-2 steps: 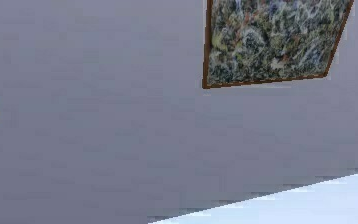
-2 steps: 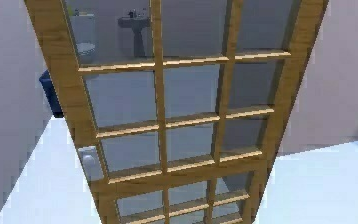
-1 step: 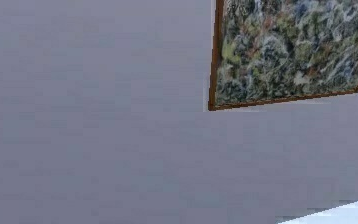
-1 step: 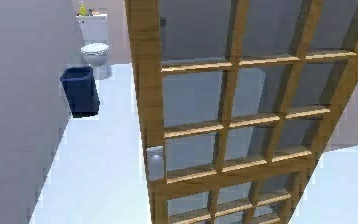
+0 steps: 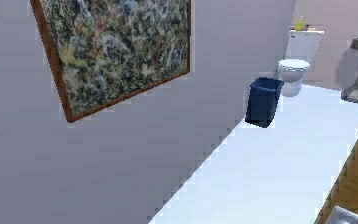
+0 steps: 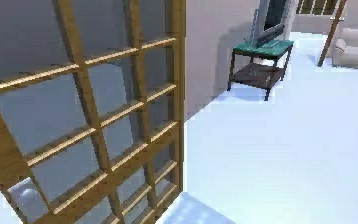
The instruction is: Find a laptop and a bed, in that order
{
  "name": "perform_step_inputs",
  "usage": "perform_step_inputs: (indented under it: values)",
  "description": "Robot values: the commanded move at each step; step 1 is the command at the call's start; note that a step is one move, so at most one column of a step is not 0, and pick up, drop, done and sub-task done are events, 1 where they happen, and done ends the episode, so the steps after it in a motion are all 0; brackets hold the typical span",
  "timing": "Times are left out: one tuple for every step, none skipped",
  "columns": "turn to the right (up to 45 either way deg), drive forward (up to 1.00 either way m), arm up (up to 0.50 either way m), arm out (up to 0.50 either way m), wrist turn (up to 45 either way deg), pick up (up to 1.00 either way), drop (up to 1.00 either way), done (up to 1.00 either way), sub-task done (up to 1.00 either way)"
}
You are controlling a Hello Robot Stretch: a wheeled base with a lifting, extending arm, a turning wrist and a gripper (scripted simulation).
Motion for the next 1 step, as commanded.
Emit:
perform_step_inputs:
  values:
    - [0.0,0.55,0.0,0.0,0.0,0.0,0.0,0.0,0.0]
